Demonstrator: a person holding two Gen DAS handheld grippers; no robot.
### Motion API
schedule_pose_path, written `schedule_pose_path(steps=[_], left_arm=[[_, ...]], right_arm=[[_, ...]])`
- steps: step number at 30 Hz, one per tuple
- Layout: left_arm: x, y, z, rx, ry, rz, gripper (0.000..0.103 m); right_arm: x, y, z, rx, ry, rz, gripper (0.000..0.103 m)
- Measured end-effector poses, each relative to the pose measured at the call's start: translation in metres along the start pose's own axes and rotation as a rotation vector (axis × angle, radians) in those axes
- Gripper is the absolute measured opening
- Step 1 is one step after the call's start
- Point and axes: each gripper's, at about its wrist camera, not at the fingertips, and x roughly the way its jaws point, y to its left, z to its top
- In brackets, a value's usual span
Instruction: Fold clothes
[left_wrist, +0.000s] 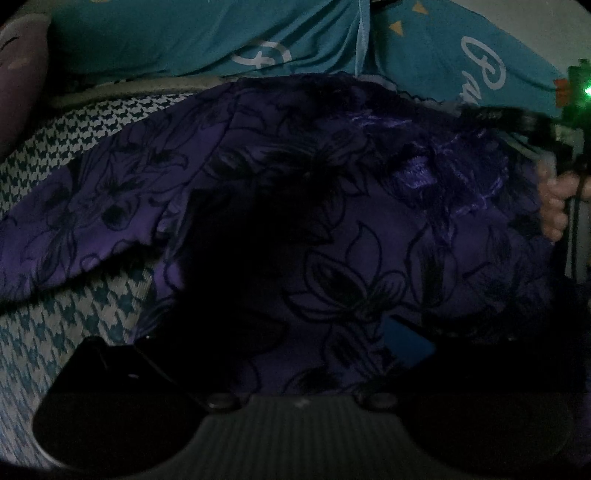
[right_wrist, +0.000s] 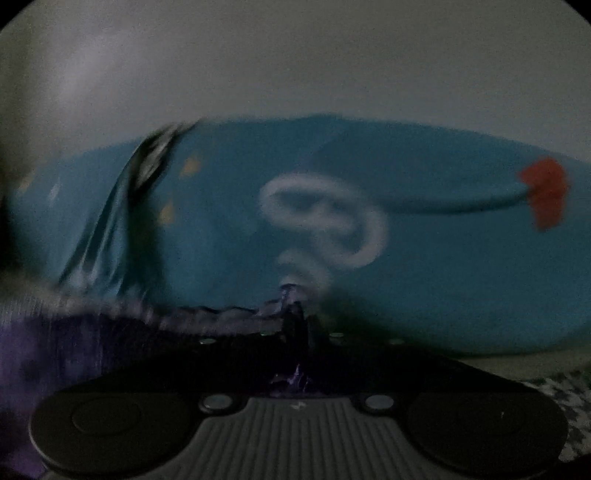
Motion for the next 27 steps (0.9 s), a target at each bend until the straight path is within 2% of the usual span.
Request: schedule_pose_path(steps=[2,4,6,8,9,12,15,22,27], left_arm=[[0.0,0.0,0.0,0.005,0.0,0.003,0.103],[0.0,-0.001,0.001,0.013,0.002,0.007,0.103],[0.0,-0.002,0.001,0.021,0.006,0.012,0.103],[0.0,-0.001,0.002,0.021,0.007,0.012,0.103],[-0.001,0.0,0.003,0.018,0.007,0.01,0.103],[-0.005,0.005,0.004,-0.004,0.003,0.0,0.103],[-0.008,0.009,0.006,-0.024,-0.005,-0.008,0.103],[-0.018,0.014,0.009,-0.035,-0.036,-0.012,0.103],[-0.021,0.016,0.008,-0.024,-0.051,-0.004,0.103]], right_arm=[[0.006,-0.001,-0.002,0.026,0.016,-0.017,0.006],[0.018,0.005,-0.008,0.001,0.1,-0.001,0.007],[0.016,0.007,-0.01,0.021,0.099,-0.015,0.009],[0.007,0.003,-0.008,0.079,0.075,-0.019,0.037],[0.001,0.0,-0.006,0.112,0.063,-0.02,0.04],[-0.017,-0.007,-0.004,0.142,0.043,-0.031,0.04],[-0.033,-0.007,-0.006,0.16,0.065,-0.022,0.04],[-0.067,-0.008,-0.02,0.102,0.128,-0.026,0.04],[-0.085,-0.029,-0.032,0.136,0.135,-0.067,0.04]])
